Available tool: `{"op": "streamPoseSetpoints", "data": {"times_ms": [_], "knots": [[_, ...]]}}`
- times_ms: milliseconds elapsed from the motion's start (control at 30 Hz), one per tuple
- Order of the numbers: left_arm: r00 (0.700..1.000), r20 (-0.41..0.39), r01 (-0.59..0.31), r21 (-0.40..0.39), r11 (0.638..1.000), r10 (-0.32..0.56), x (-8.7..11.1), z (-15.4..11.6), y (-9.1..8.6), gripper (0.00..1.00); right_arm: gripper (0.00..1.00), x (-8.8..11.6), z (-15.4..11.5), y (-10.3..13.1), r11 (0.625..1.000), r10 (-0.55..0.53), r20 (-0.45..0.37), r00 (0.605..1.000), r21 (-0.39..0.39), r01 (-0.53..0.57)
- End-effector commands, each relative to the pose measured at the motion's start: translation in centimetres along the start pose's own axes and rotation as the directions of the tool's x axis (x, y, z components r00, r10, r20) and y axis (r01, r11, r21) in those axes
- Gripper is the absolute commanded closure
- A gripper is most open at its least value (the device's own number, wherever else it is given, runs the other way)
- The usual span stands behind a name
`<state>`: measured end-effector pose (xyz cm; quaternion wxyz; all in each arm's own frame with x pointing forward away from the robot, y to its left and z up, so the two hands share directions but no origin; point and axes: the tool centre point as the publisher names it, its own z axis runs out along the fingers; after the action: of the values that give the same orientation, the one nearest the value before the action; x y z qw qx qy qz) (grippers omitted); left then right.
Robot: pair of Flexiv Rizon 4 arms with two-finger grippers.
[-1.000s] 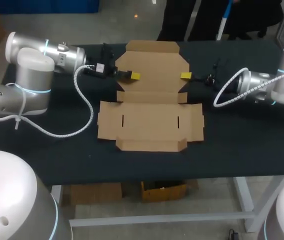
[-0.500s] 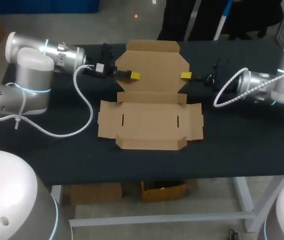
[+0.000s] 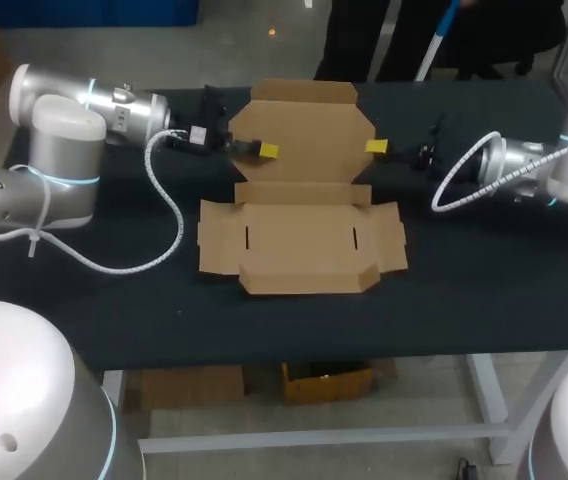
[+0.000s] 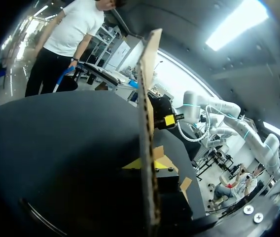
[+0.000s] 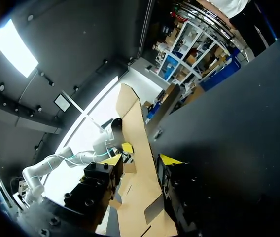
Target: Assemble the packaging by folding the flat box into shape, placing the metal phone stand inside, and closing the box properly
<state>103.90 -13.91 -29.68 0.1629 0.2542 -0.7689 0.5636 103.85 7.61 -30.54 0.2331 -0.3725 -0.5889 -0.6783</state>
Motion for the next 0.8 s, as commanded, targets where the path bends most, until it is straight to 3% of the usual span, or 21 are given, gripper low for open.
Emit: {"op": "streamPoseSetpoints", "data": {"times_ms": [33,300,500,533,600,800], "knots": [[1.0,-0.008,-0.012,-0.007,1.0,0.011,-0.3,-0.3,-0.5,1.0,0.48,1.3,-1.0,0.2,1.0,-0.008,0.043,0.999,0.01,0.008],[0.997,-0.031,-0.073,0.0,0.997,0.073,-0.4,-0.3,-1.6,1.0,0.56,2.2,-2.7,0.1,1.0,-0.02,0.115,0.993,0.019,0.018],[0.992,-0.046,-0.119,0.022,0.993,0.12,-0.5,-0.5,-2.4,1.0,0.79,2.7,-3.7,-0.2,1.0,-0.02,0.148,0.989,0.015,0.018],[0.991,-0.051,-0.124,0.026,0.992,0.126,-0.5,-0.5,-2.6,1.0,0.9,2.7,-3.8,-0.3,1.0,-0.02,0.152,0.988,0.016,0.018],[0.989,-0.049,-0.135,0.029,0.99,0.137,-0.6,-0.6,-2.9,1.0,1.0,2.9,-4.1,-0.4,1.0,-0.023,0.165,0.986,0.015,0.021],[0.983,-0.044,-0.175,0.041,0.984,0.176,-0.9,-0.6,-4.0,1.0,1.0,3.8,-4.9,-0.7,0.999,-0.04,0.203,0.978,0.02,0.037]]}}
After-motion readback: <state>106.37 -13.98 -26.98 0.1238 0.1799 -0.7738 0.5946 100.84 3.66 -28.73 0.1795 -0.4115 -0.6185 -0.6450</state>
